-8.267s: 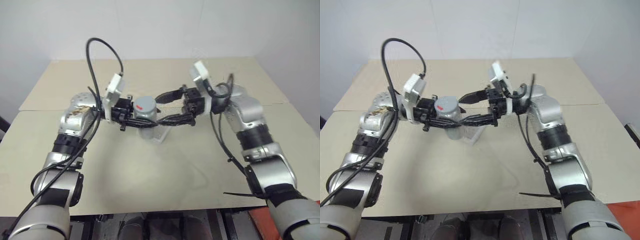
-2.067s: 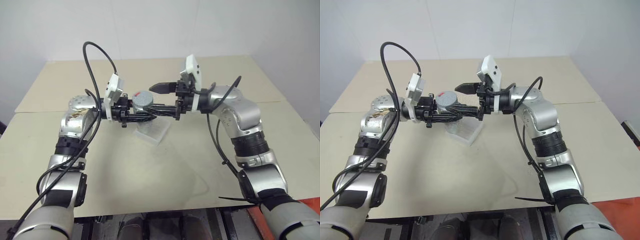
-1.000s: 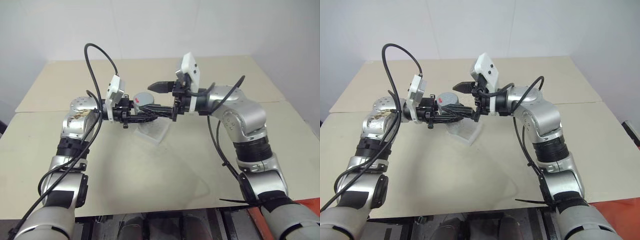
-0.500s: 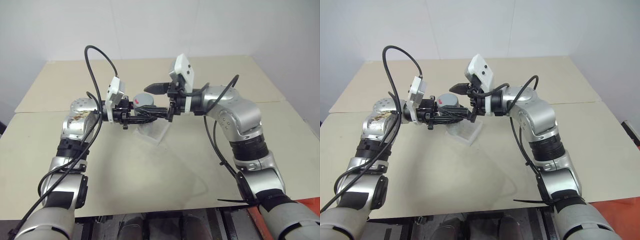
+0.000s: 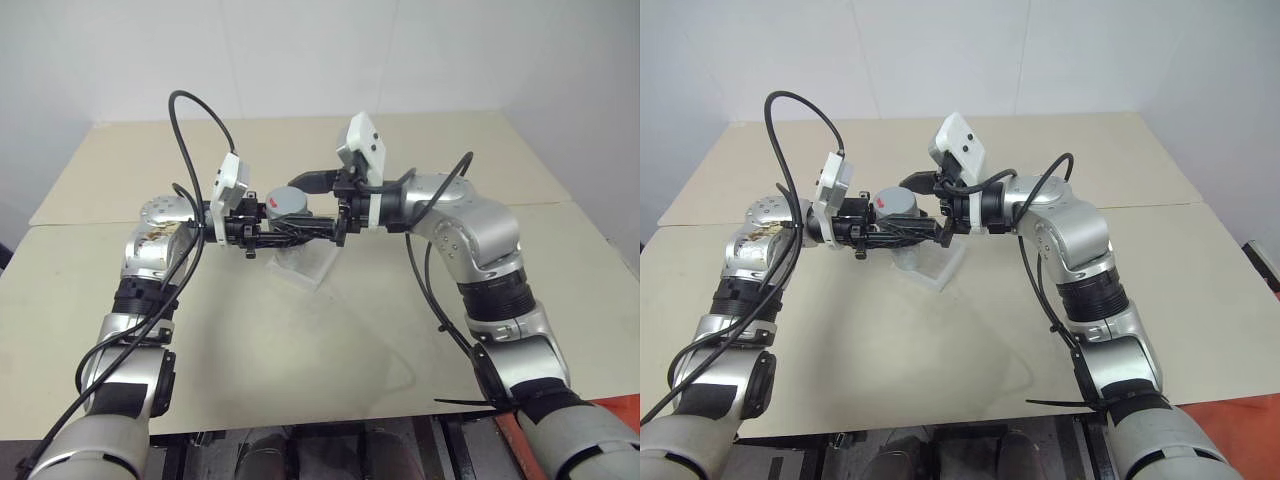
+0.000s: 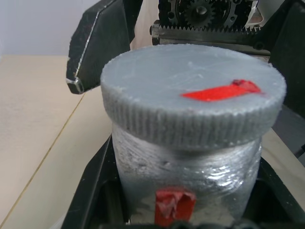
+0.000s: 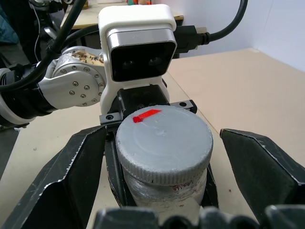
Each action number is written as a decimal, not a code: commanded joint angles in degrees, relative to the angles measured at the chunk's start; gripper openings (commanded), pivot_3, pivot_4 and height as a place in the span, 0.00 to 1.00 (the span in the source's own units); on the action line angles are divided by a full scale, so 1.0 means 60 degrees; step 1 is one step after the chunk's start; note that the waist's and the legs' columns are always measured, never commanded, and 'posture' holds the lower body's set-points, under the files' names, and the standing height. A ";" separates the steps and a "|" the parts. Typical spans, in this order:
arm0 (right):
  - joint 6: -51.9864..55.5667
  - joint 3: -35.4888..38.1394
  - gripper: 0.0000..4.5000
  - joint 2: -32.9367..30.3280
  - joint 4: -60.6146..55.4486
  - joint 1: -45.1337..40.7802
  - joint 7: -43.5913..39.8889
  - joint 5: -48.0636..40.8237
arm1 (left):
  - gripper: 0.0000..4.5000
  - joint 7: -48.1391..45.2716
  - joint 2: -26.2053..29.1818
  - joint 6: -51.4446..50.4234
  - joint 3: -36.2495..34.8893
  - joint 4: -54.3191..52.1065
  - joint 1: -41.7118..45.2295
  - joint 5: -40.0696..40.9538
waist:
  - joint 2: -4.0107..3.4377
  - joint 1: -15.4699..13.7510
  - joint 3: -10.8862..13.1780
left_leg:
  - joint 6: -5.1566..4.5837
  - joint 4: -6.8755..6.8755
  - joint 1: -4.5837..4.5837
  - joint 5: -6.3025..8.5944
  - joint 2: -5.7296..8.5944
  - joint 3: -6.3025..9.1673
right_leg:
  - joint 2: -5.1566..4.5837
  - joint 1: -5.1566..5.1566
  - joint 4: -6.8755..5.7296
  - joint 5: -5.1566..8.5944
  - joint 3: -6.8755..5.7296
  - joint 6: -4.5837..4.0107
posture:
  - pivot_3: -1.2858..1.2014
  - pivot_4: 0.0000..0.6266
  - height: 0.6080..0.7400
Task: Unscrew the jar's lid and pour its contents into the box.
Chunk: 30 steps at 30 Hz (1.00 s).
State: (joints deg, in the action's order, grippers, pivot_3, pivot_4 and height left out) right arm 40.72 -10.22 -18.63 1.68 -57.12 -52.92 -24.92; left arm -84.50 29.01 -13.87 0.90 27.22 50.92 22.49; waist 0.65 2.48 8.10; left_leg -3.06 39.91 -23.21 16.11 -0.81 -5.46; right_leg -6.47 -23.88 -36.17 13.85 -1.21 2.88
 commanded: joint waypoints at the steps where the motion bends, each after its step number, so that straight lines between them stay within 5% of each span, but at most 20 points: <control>1: -0.0074 0.0177 0.99 0.0050 -0.0231 -0.0292 0.0002 -0.0104 | 0.45 -0.0023 0.0113 0.0098 -0.0152 -0.0354 0.0043 0.0135 | 0.0000 0.0000 0.0000 | 0.0000 0.0000 0.0000 0.0000 0.0000 0.0001 | 0.0000 0.0000 0.0000 0.0000 0.0001 0.0000 | 0.52 0.24 1.00; 30: -0.0301 0.0351 0.99 0.0189 -0.0312 -0.0294 0.0014 -0.0248 | 0.45 -0.0141 0.0184 0.0088 -0.0121 -0.0321 0.0069 0.0109 | 0.0000 0.0005 0.0000 | 0.0000 0.0000 0.0000 0.0000 0.0000 -0.0001 | 0.0000 -0.0001 -0.0001 0.0000 -0.0001 0.0000 | 0.52 0.24 1.00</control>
State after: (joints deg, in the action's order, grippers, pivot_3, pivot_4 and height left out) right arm 40.49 -9.77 -17.66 1.67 -57.12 -52.63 -25.56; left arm -85.08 29.38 -13.88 0.90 27.20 50.92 22.49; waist 0.65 2.51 8.10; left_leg -3.05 39.91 -23.20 16.10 -0.82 -5.46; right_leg -6.47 -23.89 -36.18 13.85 -1.21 2.88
